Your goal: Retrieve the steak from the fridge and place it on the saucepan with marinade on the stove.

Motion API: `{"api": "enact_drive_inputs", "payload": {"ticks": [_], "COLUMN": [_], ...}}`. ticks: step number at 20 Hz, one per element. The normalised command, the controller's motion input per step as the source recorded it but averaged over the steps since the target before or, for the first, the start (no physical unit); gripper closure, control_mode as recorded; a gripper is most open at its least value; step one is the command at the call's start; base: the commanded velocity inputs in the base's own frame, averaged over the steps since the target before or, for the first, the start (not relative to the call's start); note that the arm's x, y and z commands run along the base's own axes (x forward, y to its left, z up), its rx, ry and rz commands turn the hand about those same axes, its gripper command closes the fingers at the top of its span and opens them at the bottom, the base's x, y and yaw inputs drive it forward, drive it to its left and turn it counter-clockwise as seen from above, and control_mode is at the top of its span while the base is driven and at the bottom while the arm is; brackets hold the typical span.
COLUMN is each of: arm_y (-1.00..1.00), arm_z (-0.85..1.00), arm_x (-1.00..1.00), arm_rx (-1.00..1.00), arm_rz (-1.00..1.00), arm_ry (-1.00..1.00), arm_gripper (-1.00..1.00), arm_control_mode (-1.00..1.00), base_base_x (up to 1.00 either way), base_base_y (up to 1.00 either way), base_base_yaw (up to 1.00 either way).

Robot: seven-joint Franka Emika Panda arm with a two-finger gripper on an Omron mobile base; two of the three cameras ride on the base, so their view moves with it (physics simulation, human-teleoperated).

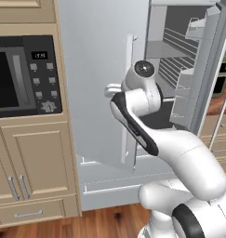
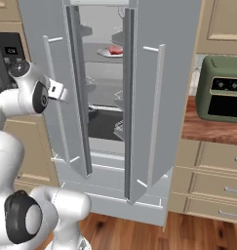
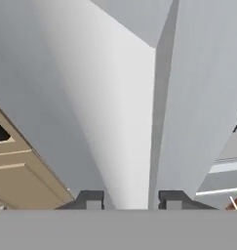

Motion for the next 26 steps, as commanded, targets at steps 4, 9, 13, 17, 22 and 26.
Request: {"api": "enact_drive_inputs", "payload": {"ticks": [4, 9, 13, 17, 22, 26], "arm_y": [1.0, 1.0, 1.0, 1.0, 1.0, 1.0], "arm_z": [-0.32, -0.33, -0.35, -0.31, -0.27, -0.26], "arm_x": [-0.26, -0.02, -0.01, -0.02, -0.05, -0.04], "arm_rx": [0.0, 0.0, 0.0, -0.01, 0.0, 0.0], "arm_rz": [-0.05, -0.07, -0.06, -0.04, -0.02, 0.0], "arm_ry": [0.09, 0.09, 0.09, 0.07, 0.07, 0.07], "arm_gripper": [1.0, 1.0, 1.0, 1.0, 1.0, 1.0], "arm_control_mode": [-1.0, -1.0, -1.0, -1.0, -1.0, -1.0], "base_base_x": [0.0, 0.0, 0.0, 0.0, 0.0, 0.0], "base_base_y": [0.0, 0.0, 0.0, 0.0, 0.0, 0.0], "base_base_yaw": [0.0, 0.0, 0.0, 0.0, 0.0, 0.0]}}
